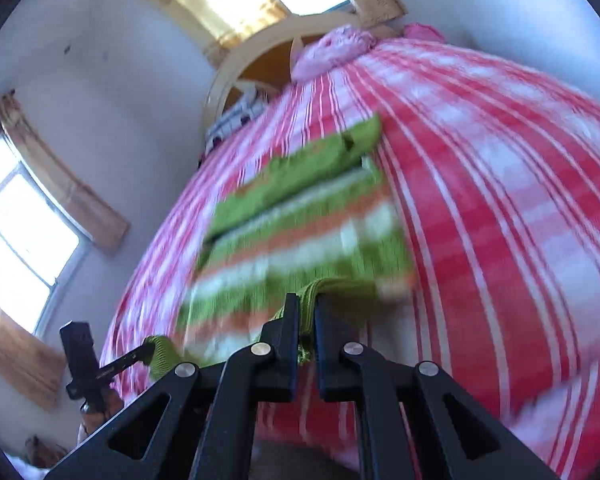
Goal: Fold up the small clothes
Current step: 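Lift the hem with both grippers and fold it toward the collar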
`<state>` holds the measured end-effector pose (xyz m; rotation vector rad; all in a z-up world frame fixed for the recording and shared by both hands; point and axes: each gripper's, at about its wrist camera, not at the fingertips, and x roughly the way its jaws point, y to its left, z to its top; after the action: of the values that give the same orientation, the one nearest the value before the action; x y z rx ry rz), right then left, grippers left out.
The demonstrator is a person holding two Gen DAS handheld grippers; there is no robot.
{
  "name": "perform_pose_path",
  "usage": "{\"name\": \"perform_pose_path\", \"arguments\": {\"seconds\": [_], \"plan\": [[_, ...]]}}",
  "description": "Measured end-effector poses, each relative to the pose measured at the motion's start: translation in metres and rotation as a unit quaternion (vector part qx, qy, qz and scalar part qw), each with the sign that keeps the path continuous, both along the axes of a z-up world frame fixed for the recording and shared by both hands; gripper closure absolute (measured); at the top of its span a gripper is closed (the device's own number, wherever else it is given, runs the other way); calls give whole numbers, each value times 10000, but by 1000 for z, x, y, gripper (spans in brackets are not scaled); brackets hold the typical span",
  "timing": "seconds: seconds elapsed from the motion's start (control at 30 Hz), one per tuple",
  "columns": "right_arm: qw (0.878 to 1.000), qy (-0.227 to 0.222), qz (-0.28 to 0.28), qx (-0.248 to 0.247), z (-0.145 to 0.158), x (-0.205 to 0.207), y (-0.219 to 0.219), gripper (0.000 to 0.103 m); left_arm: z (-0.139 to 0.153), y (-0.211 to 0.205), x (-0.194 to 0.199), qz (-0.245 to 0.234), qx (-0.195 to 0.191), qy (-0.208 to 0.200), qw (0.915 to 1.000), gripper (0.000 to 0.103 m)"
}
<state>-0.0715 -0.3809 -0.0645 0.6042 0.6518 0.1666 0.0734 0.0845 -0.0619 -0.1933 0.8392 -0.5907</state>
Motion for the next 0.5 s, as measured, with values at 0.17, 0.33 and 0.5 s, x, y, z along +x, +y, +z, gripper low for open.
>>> {"name": "perform_pose_path", "arguments": {"seconds": [0.17, 0.33, 0.5], "plan": [[9993, 44, -367, -102, -3, 68, -14, 97, 7, -13, 62, 243, 201, -146, 9994, 91], [9981, 418, -423, -168, -34, 125, -18, 94, -15, -20, 110, 339, 520, 83, 9980, 90], [9972, 500, -483, 267, -49, 128, -23, 84, -13, 3, 112, 171, 540, 20, 9984, 46]]}}
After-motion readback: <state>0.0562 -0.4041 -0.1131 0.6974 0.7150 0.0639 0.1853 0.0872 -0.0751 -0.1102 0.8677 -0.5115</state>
